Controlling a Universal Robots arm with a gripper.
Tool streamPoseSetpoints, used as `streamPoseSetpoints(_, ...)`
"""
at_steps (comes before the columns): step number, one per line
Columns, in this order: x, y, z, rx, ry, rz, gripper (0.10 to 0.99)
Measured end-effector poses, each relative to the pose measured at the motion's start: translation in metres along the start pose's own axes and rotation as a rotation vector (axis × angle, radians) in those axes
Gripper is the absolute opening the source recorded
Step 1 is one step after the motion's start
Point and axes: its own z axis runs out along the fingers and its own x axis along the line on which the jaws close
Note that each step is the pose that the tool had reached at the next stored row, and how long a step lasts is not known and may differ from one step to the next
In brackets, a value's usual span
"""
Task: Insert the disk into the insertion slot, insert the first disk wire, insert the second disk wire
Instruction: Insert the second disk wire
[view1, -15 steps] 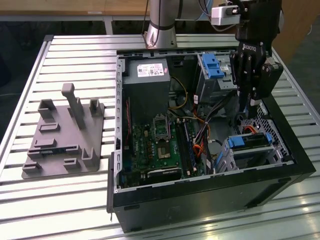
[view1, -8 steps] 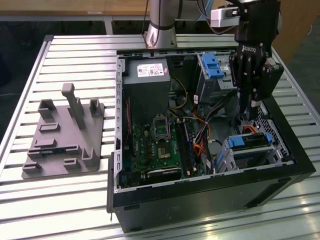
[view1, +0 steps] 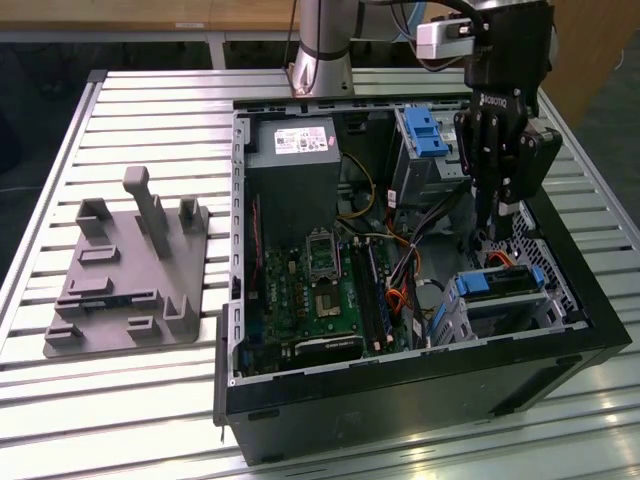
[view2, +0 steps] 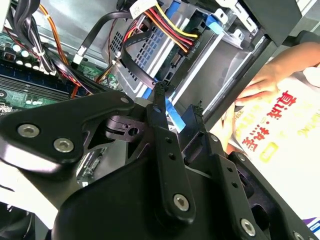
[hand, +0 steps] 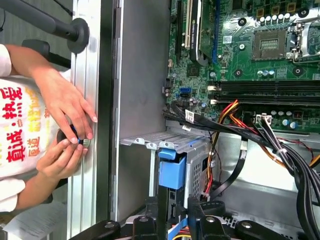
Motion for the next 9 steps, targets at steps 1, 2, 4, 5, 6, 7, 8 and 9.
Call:
streamPoseSetpoints(1, -0.0002, 0.0000, 0.0000, 0.000, 0.0000, 0.002, 0.373)
streamPoseSetpoints(2, -0.0003, 0.0000, -0.0001, -0.001, 0.0003, 0.005, 0.373)
streamPoseSetpoints(4, -0.0004, -0.0001, -0.0002, -0.008, 0.0015, 0.018, 0.373)
streamPoseSetpoints(5, -0.0005, -0.0001, -0.0003, -0.013, 0.0022, 0.026, 0.373)
streamPoseSetpoints(6, -0.0007, -0.0001, -0.0003, -0.017, 0.0025, 0.033, 0.373)
streamPoseSetpoints(7, -0.0012, -0.0001, -0.0005, -0.018, 0.0025, 0.036, 0.373)
streamPoseSetpoints(8, -0.0016, -0.0002, -0.0007, -0.018, 0.0026, 0.036, 0.373)
streamPoseSetpoints(9, -0.0019, -0.0003, -0.0009, -0.018, 0.0027, 0.036, 0.373)
